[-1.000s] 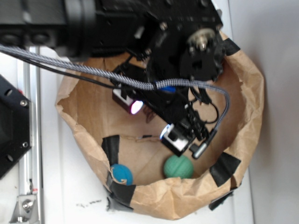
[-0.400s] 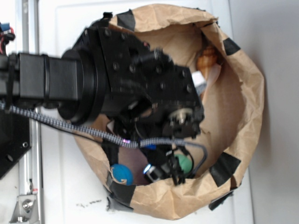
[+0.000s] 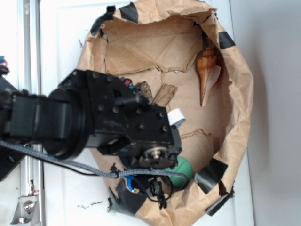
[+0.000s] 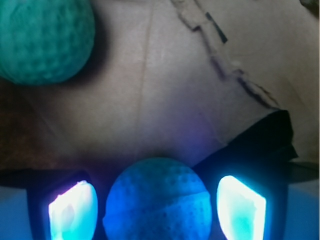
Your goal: Grab the blue ball.
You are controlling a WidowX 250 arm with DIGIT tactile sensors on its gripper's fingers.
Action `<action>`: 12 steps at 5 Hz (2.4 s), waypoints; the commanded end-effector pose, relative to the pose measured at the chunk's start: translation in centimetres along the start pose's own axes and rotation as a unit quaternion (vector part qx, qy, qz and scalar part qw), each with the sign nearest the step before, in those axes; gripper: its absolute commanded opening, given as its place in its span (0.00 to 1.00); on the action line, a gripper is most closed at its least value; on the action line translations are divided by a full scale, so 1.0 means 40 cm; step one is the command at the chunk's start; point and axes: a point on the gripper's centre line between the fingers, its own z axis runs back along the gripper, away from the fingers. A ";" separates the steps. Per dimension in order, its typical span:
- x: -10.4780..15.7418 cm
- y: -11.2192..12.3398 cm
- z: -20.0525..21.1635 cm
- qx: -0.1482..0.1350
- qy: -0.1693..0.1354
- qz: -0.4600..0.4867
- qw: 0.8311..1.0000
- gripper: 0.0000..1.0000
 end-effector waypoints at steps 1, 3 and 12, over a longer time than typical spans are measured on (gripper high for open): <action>-0.022 -0.014 0.021 -0.023 0.015 -0.011 1.000 1.00; -0.021 -0.012 -0.046 -0.017 0.051 -0.021 0.998 1.00; -0.013 0.063 0.143 0.085 -0.184 -0.134 0.970 0.00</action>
